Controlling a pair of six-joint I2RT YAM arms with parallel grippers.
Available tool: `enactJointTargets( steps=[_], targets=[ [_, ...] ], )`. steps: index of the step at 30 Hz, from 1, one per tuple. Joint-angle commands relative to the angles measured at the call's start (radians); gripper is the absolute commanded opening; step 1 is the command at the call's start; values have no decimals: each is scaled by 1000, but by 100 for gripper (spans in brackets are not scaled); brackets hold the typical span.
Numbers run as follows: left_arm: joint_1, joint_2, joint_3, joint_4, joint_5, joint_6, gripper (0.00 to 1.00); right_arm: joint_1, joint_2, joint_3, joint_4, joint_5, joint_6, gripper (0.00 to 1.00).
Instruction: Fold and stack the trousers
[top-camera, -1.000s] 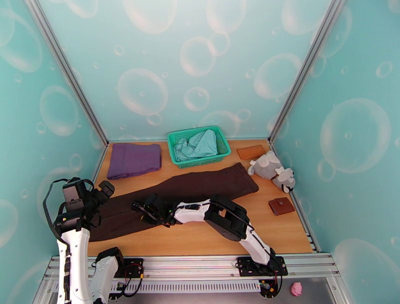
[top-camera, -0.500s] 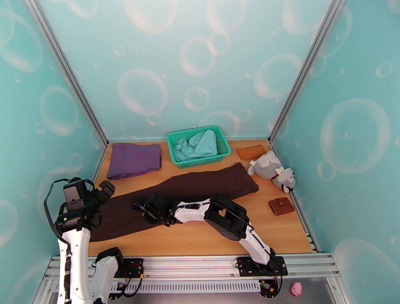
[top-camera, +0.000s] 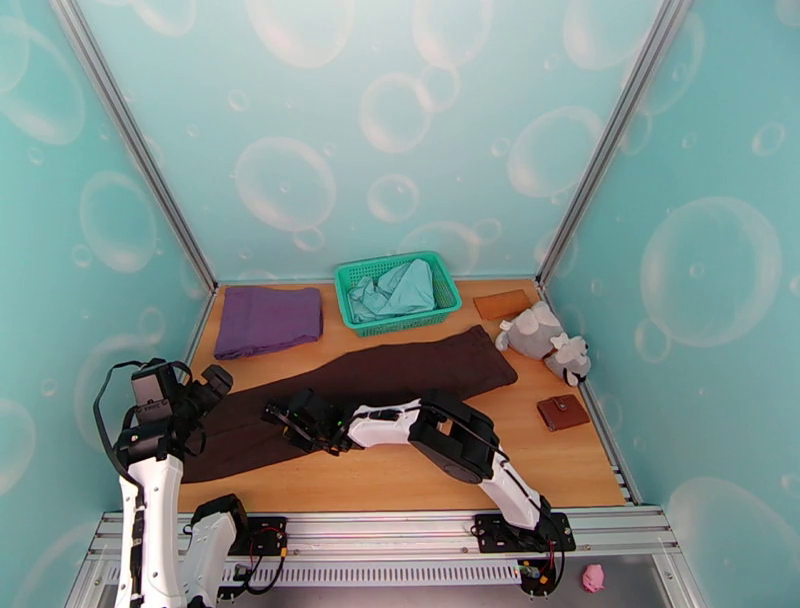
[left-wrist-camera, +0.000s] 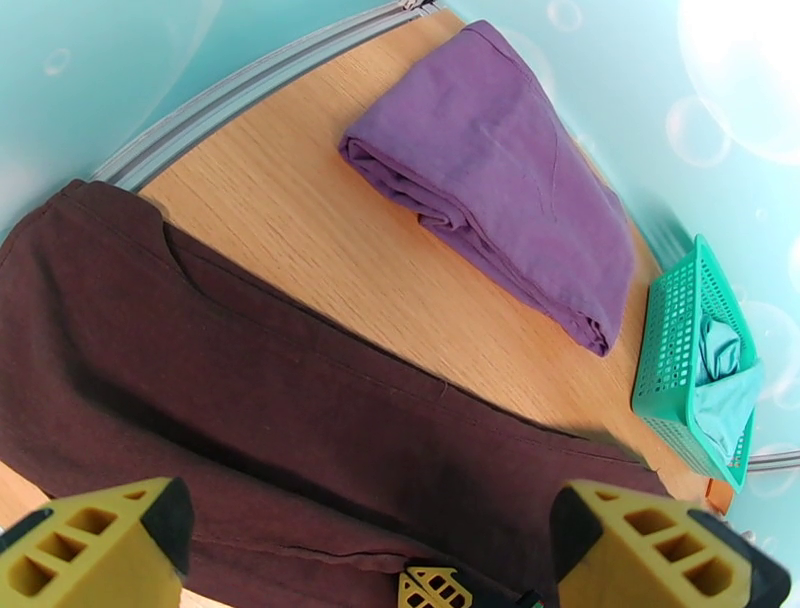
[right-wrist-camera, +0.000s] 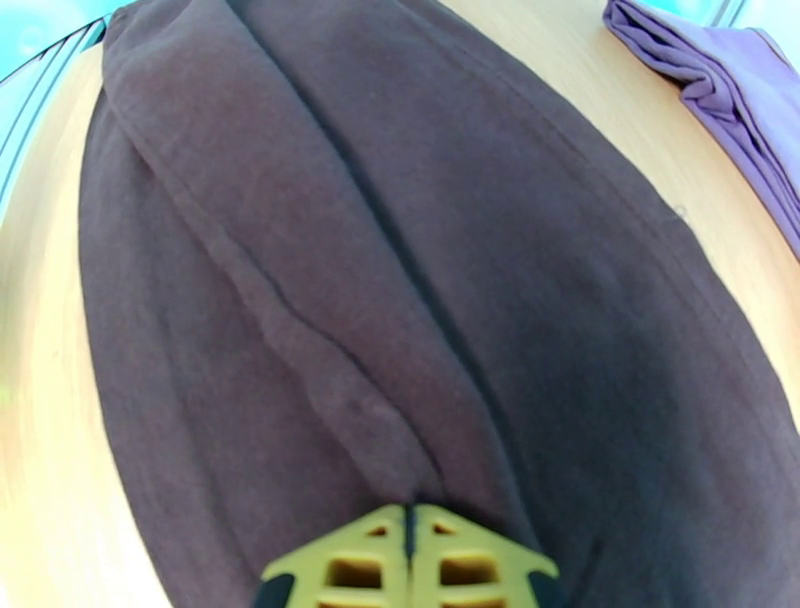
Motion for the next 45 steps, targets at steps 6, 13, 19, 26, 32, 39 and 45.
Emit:
enactJointTargets(
  steps=[6,13,19,26,32,39,45],
  targets=[
    [8,-7,-15,37,23,-6,100,26,-97,-41,15,6,-5,0],
    [10,-9,-17,41,13,-8,99,49,-124,-81,-22,-52,14,0],
    [11,-9,-15,38,-38,-22,99,72,-170,-139,-58,-119,18,0],
    [18,-9,-18,65,-73,-35,99,89,-202,-155,-90,-154,11,0],
    [17,-7,-20,75,-63,-34,100,74,-143,-143,-122,-206,34,19],
    [14,24,-47,134,104,8,99,-10,-290,-290,51,-256,132,39],
    [-146,77,-43,169,69,-21,99,-169,-197,-108,-40,-224,317,40]
  ],
)
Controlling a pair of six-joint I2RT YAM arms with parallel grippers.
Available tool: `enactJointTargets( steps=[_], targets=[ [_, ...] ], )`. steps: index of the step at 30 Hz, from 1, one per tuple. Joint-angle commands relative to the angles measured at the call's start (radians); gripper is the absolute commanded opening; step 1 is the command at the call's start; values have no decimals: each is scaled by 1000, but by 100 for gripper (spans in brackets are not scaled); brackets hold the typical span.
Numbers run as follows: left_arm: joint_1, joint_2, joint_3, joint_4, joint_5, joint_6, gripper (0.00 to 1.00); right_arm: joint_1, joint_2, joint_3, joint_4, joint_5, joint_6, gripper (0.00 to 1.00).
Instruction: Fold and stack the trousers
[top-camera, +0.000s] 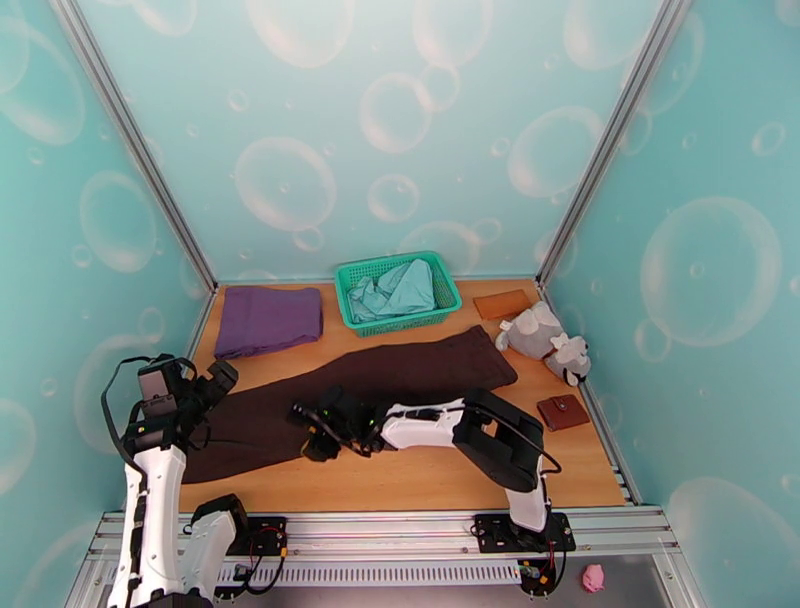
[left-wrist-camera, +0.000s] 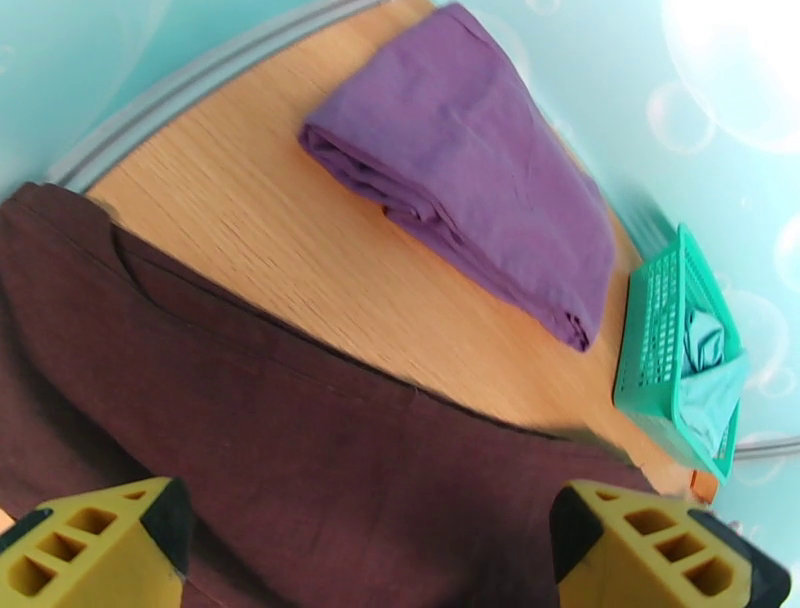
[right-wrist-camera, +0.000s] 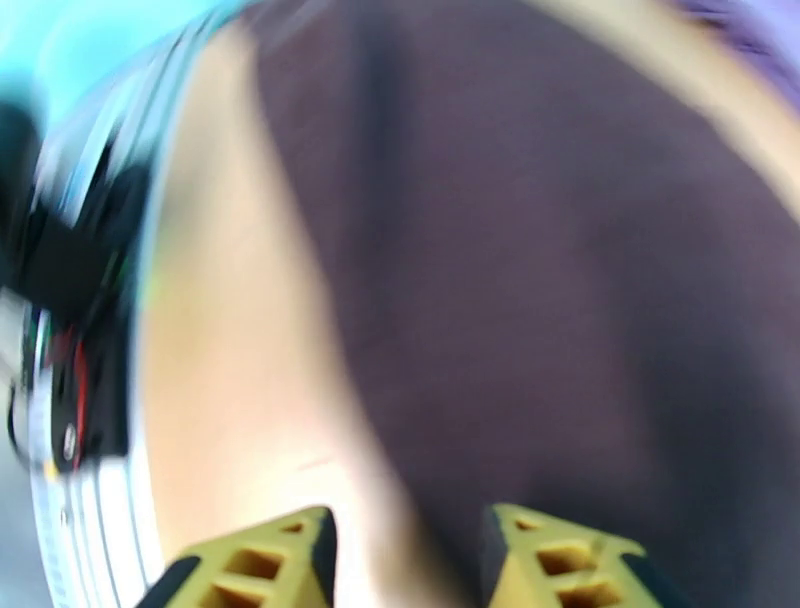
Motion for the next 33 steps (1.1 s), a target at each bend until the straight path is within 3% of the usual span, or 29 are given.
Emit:
enactJointTargets(
  steps=[1,3,7,12,19,23,27,33],
  targets=[
    [-136,14,-4,69,-20,-15,99,-47,68,149,-44,28,125,40],
    [-265,55,4,93,-94,-49,99,-50,104,172,-46,61,161,40],
    [-416,136,5,116,-195,-79,99,-94,143,146,-60,56,283,40],
    [-494,128,-31,111,-365,-117,99,-243,96,-53,30,41,453,40],
    [-661,194,-65,106,-431,-219,100,-394,107,-107,9,89,504,39],
    [-828,228,-76,29,-472,-386,99,-420,102,-97,12,126,528,39],
    [-1018,251,-123,-60,-456,-626,99,-415,82,-75,-55,250,521,40],
    [-1148,299,-219,-124,-508,-843,100,-400,6,-106,-93,348,480,41]
  ],
)
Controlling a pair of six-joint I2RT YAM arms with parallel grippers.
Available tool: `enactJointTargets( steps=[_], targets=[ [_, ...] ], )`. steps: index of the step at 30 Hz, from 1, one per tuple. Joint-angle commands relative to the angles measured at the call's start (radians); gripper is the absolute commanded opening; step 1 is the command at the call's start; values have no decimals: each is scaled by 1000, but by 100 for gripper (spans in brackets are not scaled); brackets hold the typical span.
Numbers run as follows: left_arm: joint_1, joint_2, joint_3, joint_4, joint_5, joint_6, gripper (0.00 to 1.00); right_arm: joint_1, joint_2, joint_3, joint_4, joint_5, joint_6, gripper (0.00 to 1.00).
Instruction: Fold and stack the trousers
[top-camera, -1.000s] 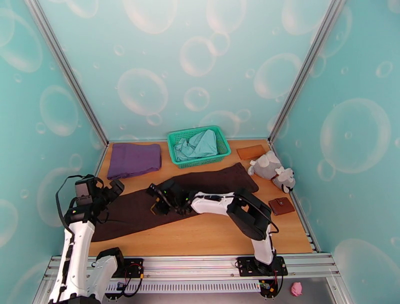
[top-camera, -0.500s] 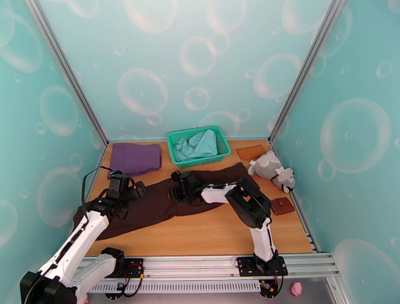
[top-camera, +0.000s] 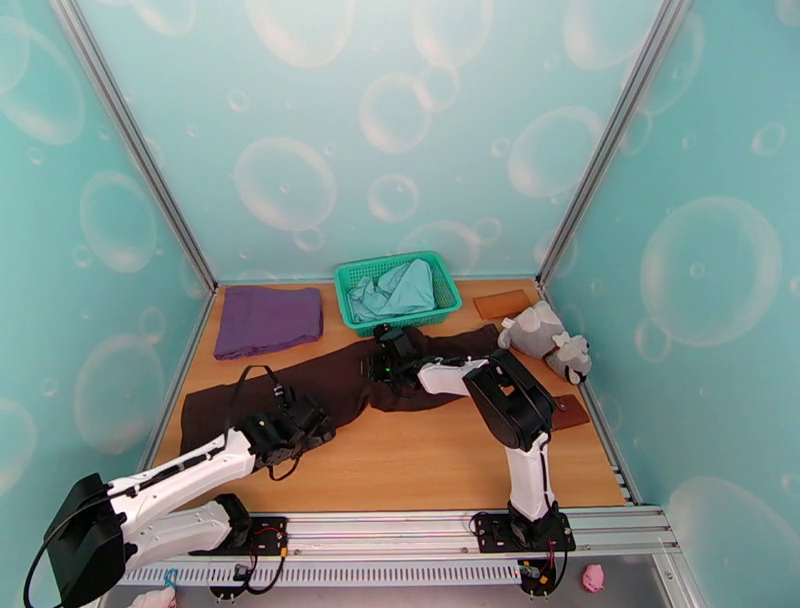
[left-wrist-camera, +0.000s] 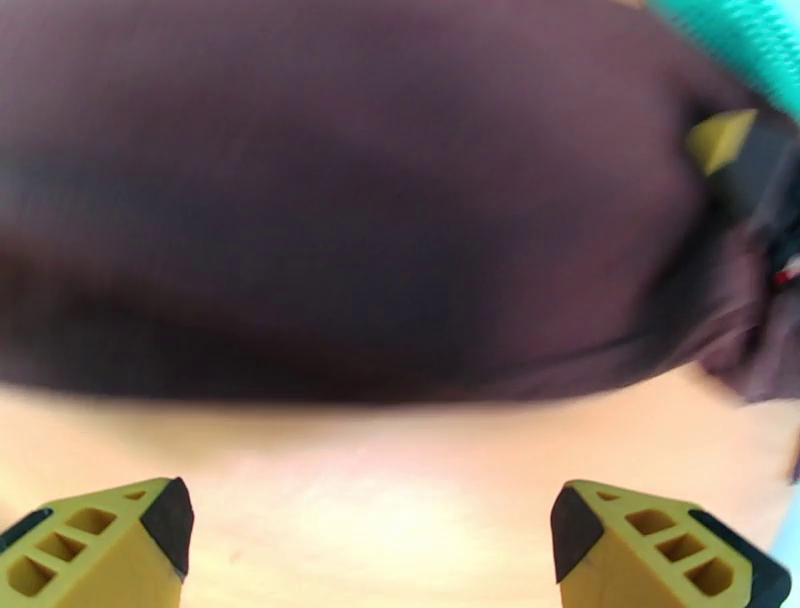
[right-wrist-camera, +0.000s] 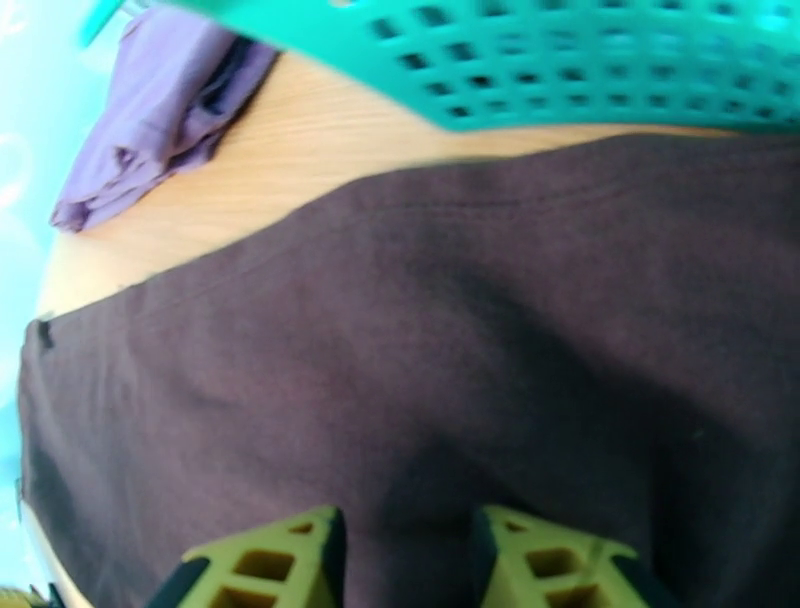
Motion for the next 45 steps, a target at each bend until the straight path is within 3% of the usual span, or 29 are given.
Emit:
enactJointTargets(
  steps=[1,4,7,13,18,26,31,41,45],
  targets=[
    [-31,-3,-25,-81,-102,-194,99,0,-63,-56,-133,143,-11,42],
    [-14,-40,-49,58,-169,-166,99,-7,-96,-78,-141,102,-15,43],
    [70,-21,-57,182,-114,-80,99,-5,-80,-54,-201,44,-39,43],
    [100,34,-46,200,-137,-88,99,-7,-97,-142,-80,-41,-89,42],
    [130,-37,-52,300,-169,-58,90,-7,-157,-216,20,-53,-82,43],
    [343,-19,-96,407,-67,47,93,-22,-165,-239,18,-58,-98,43],
    [384,-15,-104,463,-71,76,99,-28,-159,-242,27,-95,-96,43],
    [467,176,-105,669,-27,175,99,-31,-154,-243,23,-105,-101,43],
    [461,231,-55,623,-48,234,100,-31,-151,-246,26,-115,-102,43]
  ],
)
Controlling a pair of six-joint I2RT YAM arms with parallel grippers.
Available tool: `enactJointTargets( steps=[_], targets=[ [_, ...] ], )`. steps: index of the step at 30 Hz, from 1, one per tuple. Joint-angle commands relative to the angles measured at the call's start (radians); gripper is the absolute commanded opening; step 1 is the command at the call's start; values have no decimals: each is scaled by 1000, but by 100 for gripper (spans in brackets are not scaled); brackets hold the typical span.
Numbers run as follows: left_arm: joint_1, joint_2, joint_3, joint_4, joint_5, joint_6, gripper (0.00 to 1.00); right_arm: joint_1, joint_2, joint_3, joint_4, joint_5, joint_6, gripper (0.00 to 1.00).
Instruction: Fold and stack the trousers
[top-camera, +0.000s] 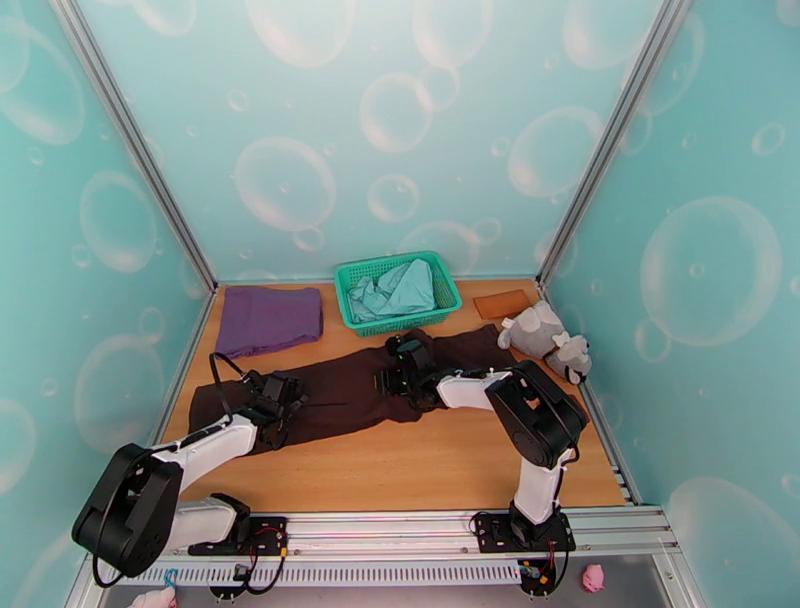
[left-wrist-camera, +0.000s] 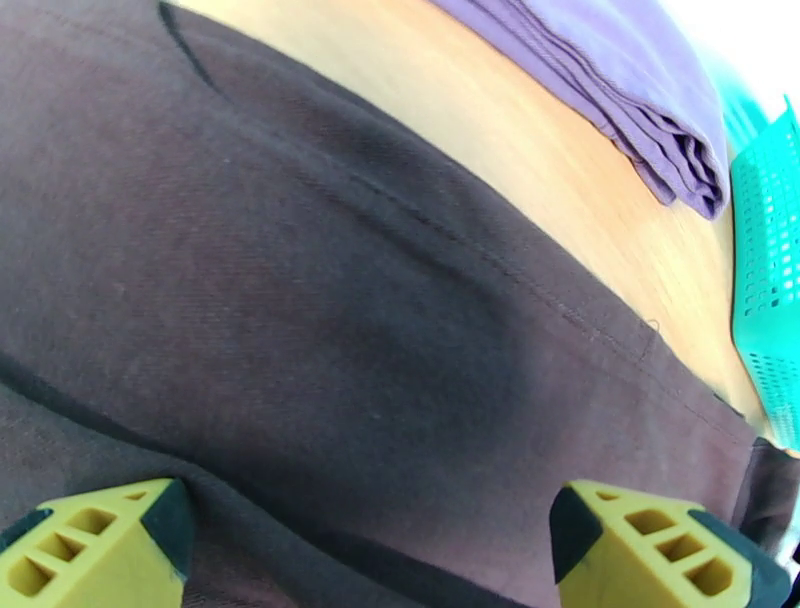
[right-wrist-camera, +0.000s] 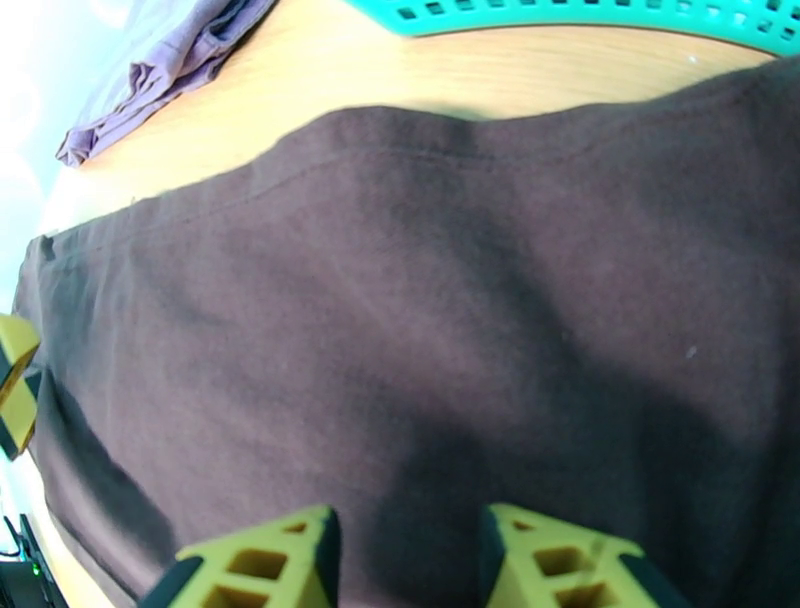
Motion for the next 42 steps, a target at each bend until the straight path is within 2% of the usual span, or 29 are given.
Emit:
enactJointTargets(
  steps=[1,5,10,13,15,17,20,24,27,30,33,37,42],
  targets=[
    [-9,33,43,-27,-5,75,99,-5,0,-23,-30,-19,-20,43],
    [-79,-9,103,-203,-106,90,99,-4,1,-25,-23,-31,-24,43],
    [-102,-59,170,-381,-61,103,100,-4,7,-24,-13,-46,-25,42],
    [-145,-81,229,-580,-79,13,99,-10,6,-24,-18,-45,-27,42],
    [-208,-106,242,-686,-102,-90,99,-12,2,-28,-15,-50,-26,42],
    [-288,-142,225,-741,-120,-208,99,-15,0,-31,-11,-57,-26,42],
    [-369,-201,152,-777,-126,-351,90,-15,5,-29,-8,-68,-26,42],
    [-332,-234,40,-741,-106,-401,75,-16,16,-28,0,-94,-18,42],
    [-270,-228,31,-716,-143,-366,54,-15,20,-28,5,-100,-16,42],
    [-176,-223,32,-636,-146,-241,48,-15,20,-28,6,-103,-16,42],
    [-124,-222,34,-538,-124,-134,40,-16,19,-30,7,-102,-20,42],
    [-92,-185,41,-460,-80,-59,38,-15,25,-25,6,-106,-20,42],
    [-91,-106,51,-426,-67,-43,38,-13,32,-21,3,-111,-20,42]
  ],
)
